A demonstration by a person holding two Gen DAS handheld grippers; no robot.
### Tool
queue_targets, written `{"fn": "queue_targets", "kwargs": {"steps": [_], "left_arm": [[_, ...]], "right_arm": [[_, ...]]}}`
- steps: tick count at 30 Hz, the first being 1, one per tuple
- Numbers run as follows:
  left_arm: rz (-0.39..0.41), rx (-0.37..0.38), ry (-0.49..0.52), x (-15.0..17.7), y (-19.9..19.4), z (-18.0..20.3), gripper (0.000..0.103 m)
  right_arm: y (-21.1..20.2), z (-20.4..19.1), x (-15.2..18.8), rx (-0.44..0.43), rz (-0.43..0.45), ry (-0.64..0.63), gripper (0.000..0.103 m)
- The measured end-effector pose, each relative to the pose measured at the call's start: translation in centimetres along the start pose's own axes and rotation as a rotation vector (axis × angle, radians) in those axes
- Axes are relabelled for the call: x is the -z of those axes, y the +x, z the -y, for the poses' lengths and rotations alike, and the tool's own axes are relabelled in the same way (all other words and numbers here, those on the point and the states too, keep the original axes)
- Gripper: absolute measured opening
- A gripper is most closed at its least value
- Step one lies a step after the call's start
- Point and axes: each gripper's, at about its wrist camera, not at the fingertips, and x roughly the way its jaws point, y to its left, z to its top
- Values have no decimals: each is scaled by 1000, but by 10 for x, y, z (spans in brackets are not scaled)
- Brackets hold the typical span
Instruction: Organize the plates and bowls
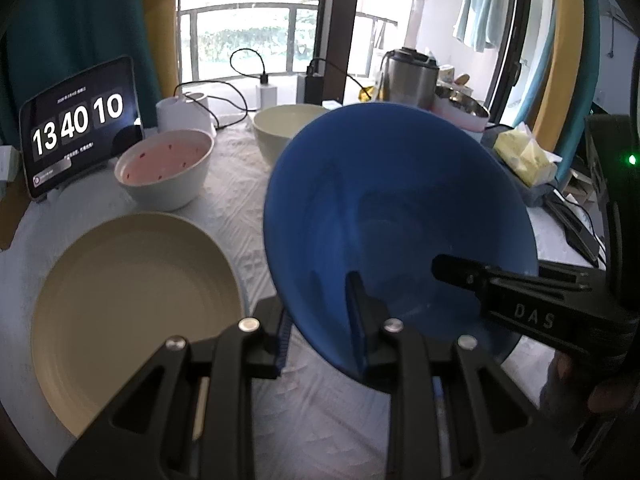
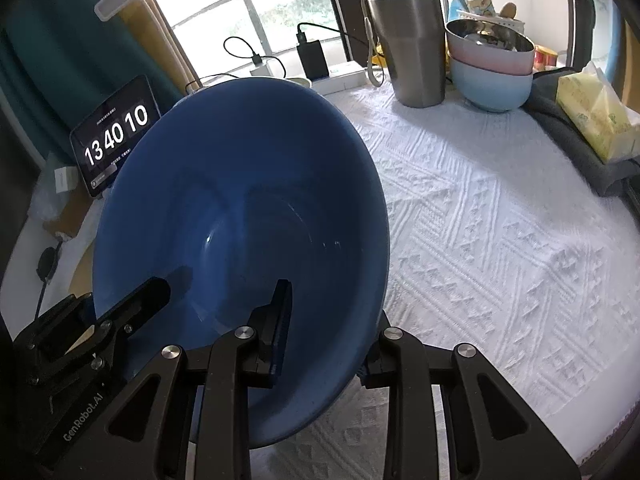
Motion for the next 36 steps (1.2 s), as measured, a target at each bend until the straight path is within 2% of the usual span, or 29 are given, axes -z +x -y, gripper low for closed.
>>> {"fn": "queue_targets", "kwargs": {"steps": [6,15,23,36], "left_arm": [[-26,-5,-17,2,-1,-7,27],[-15,-2,-28,1,-9,-14,29],[10,-11,-57,-1,-16,-26,39],[70,-33,-90,-9,-37,-47,40]], "right_arm": [[3,-2,0,17,-16,14,29],[-6,-5,-1,37,1,20,29],[-15,-4,-3,58,25,20,29],[-32,-11,-7,83,67,14,29]]}}
